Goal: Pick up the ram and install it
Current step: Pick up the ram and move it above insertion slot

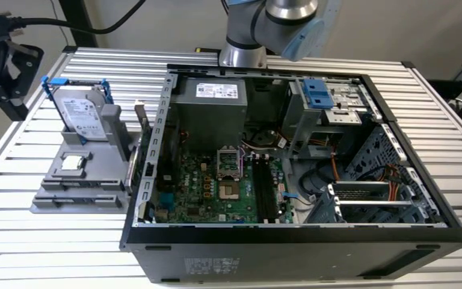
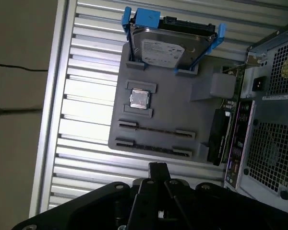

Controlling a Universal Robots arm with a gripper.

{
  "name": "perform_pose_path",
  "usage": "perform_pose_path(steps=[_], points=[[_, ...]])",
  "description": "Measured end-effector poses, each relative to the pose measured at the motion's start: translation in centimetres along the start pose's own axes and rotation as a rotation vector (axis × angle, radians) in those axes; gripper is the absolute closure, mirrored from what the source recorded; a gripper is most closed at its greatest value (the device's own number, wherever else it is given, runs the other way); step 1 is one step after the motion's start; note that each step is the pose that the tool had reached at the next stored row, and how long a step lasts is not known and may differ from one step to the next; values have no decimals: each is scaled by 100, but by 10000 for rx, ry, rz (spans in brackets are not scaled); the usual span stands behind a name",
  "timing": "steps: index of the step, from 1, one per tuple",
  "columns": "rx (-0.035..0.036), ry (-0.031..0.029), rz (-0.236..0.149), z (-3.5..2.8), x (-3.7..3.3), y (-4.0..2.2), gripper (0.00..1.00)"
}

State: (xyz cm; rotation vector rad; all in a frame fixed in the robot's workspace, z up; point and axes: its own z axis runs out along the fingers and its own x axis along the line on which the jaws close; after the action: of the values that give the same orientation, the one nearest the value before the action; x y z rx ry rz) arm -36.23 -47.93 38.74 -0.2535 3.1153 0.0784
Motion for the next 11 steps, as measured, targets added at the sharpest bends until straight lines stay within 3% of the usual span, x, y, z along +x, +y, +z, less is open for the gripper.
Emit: perform_pose_path(steps=[11], points=[[-28, 71, -1511, 0, 0, 0, 100]])
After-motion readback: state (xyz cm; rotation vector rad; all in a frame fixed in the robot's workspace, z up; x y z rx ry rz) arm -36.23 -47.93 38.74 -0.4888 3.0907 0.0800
